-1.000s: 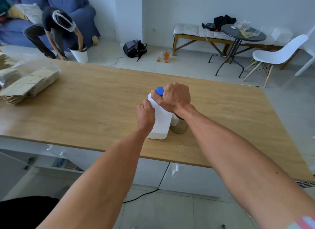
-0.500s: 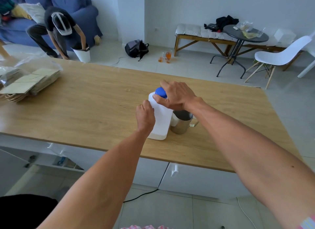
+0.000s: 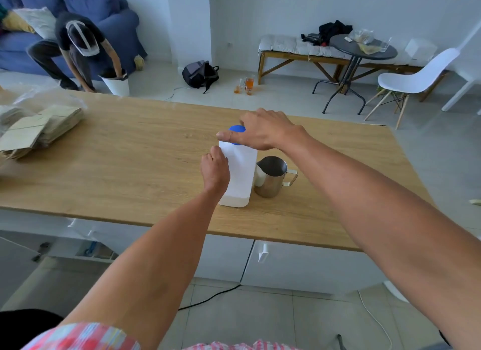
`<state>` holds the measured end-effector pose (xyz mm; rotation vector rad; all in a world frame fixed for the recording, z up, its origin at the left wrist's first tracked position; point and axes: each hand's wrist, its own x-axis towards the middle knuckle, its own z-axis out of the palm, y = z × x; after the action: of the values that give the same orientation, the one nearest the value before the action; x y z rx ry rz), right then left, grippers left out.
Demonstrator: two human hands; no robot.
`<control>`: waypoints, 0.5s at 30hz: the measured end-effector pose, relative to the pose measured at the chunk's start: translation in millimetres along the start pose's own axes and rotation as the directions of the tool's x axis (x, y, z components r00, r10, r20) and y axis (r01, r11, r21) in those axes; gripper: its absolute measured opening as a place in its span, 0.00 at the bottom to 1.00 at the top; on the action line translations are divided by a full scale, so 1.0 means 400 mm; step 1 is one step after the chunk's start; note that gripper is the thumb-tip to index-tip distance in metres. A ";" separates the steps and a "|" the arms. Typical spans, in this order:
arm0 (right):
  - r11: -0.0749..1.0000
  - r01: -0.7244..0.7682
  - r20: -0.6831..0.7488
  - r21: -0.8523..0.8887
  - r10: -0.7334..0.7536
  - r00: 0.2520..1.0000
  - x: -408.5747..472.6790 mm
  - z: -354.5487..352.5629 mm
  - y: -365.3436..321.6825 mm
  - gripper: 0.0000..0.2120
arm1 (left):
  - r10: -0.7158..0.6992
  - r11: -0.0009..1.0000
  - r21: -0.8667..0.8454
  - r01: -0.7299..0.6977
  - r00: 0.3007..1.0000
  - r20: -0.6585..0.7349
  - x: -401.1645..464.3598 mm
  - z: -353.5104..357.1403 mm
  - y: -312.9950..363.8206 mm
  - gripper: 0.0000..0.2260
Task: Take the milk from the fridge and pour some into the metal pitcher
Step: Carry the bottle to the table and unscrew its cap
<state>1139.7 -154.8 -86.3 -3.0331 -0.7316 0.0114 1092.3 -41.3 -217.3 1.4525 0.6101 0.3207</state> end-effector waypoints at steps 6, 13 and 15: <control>0.986 0.073 0.073 0.152 -0.085 0.994 -0.003 -0.026 -0.009 0.13 | -0.013 1.000 0.020 0.013 1.000 -0.003 -0.009 -0.003 0.006 0.16; 0.608 0.105 -0.212 0.787 0.106 0.971 -0.092 0.021 0.072 0.17 | 0.012 0.998 0.054 -0.013 1.000 0.014 -0.007 -0.005 0.005 0.15; 0.402 0.103 -0.204 0.910 0.216 0.955 -0.150 0.102 0.092 0.21 | 0.029 0.998 0.053 -0.030 0.999 0.016 -0.006 -0.004 0.003 0.15</control>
<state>1102.6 -214.0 -127.9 -1.8850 -0.3672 -0.0254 1089.5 -41.2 -215.8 1.5150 0.5893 0.3178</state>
